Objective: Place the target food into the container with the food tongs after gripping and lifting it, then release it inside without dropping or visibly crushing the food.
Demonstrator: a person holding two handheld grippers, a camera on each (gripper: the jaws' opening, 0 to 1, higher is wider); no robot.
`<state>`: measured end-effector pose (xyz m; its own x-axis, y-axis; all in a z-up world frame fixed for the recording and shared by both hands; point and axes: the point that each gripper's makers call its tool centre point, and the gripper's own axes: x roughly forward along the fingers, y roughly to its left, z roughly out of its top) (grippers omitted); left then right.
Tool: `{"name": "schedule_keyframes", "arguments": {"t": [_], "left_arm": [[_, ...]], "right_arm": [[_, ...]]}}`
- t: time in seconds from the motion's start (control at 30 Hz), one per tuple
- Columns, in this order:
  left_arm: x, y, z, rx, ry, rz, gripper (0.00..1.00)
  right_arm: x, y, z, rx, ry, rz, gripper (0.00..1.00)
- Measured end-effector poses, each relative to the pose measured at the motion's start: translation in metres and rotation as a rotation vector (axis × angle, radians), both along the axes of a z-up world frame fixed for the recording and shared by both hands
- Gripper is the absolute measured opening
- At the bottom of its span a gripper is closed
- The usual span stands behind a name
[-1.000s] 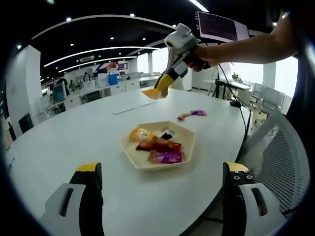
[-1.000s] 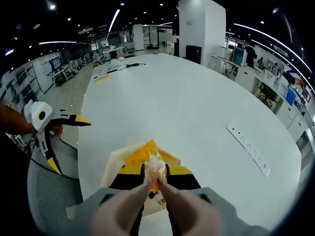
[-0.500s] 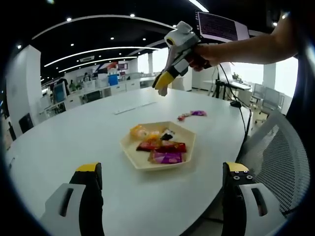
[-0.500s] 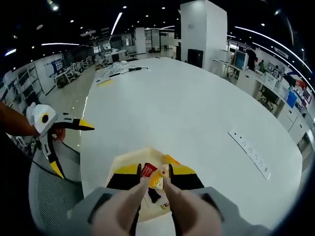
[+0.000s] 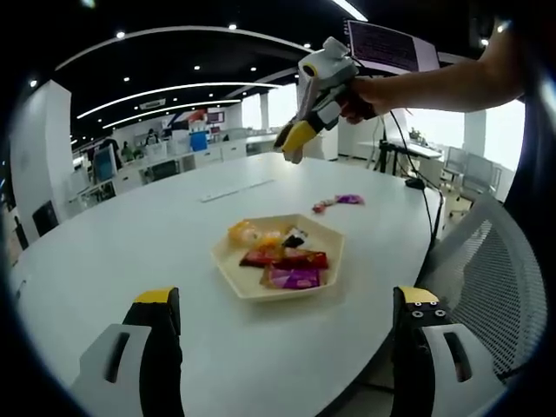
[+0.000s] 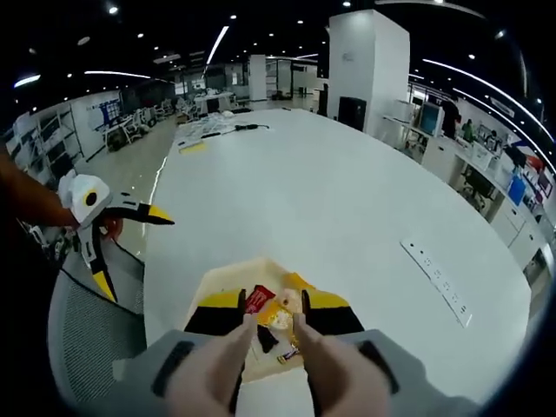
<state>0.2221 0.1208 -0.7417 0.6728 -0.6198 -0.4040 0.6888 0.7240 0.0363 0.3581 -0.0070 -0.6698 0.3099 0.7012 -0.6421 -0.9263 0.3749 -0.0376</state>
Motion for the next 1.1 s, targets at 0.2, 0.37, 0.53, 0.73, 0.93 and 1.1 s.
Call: {"name": "schedule_keyframes", "arguments": {"t": [0.2,0.37,0.53,0.73,0.93,1.1], "left_arm": [[0.0,0.0,-0.001,0.006,0.001,-0.003,0.99],[0.0,-0.001,-0.003,0.015,0.002,-0.005,0.99],[0.0,-0.001,-0.004,0.013,0.01,-0.004,0.99],[-0.001,-0.002,-0.005,0.019,0.012,-0.012,0.99],[-0.001,0.0,-0.006,0.021,0.016,-0.006,0.99],[0.0,0.001,-0.005,0.016,0.014,0.006,0.99]], "right_arm": [[0.001,-0.026,0.003,-0.031,-0.027,0.0,0.25],[0.004,-0.051,0.005,-0.04,-0.047,-0.015,0.26],[0.006,-0.077,0.005,-0.057,-0.058,-0.034,0.26],[0.012,-0.094,0.004,-0.05,-0.045,-0.055,0.26],[0.018,-0.105,0.001,-0.064,-0.058,-0.056,0.27],[0.022,-0.11,-0.004,-0.074,-0.07,-0.058,0.27]]}}
